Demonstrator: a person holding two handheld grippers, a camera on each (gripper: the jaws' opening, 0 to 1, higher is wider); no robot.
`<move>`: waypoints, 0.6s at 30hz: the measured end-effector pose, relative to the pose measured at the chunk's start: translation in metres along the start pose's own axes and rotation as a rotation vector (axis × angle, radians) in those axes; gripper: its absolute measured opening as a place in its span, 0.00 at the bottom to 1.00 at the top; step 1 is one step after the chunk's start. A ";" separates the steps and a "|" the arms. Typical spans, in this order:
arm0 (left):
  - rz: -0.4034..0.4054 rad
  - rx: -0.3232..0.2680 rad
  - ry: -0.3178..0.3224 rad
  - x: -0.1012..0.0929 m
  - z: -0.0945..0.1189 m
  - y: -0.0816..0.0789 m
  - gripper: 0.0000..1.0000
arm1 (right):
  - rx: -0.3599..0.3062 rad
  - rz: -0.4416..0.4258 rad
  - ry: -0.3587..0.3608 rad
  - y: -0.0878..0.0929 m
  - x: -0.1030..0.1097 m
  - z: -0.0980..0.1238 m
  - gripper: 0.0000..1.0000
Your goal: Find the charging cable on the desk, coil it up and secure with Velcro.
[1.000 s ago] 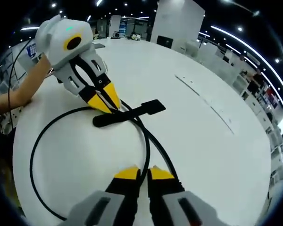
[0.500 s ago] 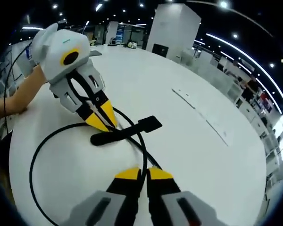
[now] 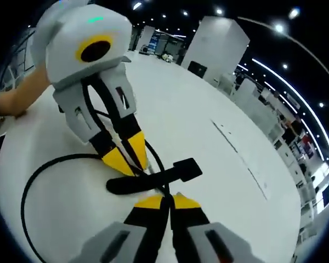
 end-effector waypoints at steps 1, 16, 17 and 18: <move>0.000 0.000 0.000 0.000 0.000 0.000 0.08 | -0.002 0.006 -0.004 -0.001 0.002 -0.001 0.07; -0.008 0.006 -0.007 -0.003 0.001 0.000 0.08 | -0.055 0.031 -0.011 -0.013 0.005 -0.012 0.07; -0.008 0.006 -0.007 -0.003 0.001 0.000 0.08 | -0.069 0.021 -0.002 -0.015 0.003 -0.012 0.07; -0.007 0.005 -0.007 -0.003 0.001 0.000 0.08 | -0.075 0.014 0.003 -0.016 0.003 -0.012 0.07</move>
Point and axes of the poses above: the point that each gripper's makers call its tool centre point, and the gripper's own axes: z roughly backward along the fingers, x roughly to its left, y roughly out of its underside, the point moved 2 cm from there along z, roughly backward along the fingers, and after that the axes turned 4 degrees about -y, right-handed, at the moved point
